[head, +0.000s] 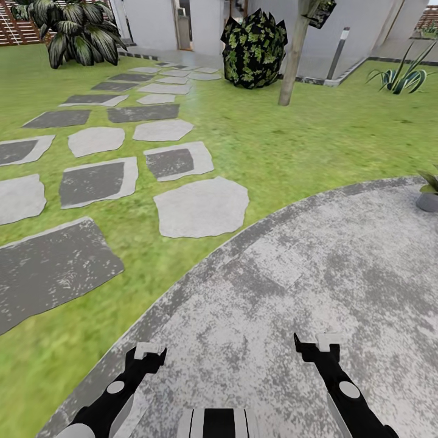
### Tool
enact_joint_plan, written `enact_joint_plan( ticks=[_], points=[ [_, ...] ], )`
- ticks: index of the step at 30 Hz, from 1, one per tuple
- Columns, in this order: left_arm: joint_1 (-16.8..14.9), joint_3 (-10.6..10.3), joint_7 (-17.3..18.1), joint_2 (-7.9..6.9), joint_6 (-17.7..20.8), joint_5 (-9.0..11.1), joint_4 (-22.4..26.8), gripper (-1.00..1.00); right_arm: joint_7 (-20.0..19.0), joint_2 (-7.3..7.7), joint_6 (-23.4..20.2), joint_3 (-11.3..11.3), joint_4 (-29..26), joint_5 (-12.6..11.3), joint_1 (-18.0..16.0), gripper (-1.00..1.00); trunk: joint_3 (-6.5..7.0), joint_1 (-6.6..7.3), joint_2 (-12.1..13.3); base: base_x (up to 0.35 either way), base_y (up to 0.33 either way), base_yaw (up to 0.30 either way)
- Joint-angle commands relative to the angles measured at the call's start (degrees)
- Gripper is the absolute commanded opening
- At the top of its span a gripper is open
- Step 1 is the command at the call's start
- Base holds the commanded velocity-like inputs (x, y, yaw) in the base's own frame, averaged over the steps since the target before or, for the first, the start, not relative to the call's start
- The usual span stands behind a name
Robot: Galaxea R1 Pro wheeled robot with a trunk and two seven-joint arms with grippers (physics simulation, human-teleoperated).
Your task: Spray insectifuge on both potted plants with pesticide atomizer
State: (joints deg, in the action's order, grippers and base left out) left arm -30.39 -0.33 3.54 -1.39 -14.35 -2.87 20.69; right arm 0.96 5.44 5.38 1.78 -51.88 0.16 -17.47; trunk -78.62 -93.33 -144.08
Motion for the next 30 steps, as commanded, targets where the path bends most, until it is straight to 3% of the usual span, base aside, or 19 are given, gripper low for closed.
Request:
enact_joint_plan(
  ticks=[1,13,24,30],
  points=[
    [0.0,0.0,0.1,-0.02,-0.2,-0.3,0.0,1.00,0.1,0.01,0.2,0.0,0.0,0.0,0.0,1.00,-0.03,0.01,0.0,0.005,-0.004,0.000],
    [0.0,0.0,0.1,-0.02,-3.7,-0.3,-0.1,1.00,0.1,0.01,0.2,0.0,0.0,0.0,-0.1,1.00,-0.03,0.01,0.0,0.001,-0.001,0.000],
    [0.0,0.0,0.1,-0.02,-4.2,-0.3,-0.1,1.00,0.1,-0.04,0.2,0.0,0.0,0.0,0.0,1.00,-1.08,-0.04,0.0,0.000,0.000,0.000],
    [0.2,0.0,0.1,-0.02,-4.3,-0.3,-0.1,1.00,0.1,-0.06,0.2,0.0,0.0,0.0,0.0,1.00,-2.58,-0.20,-0.1,0.000,0.000,0.014]
  ],
)
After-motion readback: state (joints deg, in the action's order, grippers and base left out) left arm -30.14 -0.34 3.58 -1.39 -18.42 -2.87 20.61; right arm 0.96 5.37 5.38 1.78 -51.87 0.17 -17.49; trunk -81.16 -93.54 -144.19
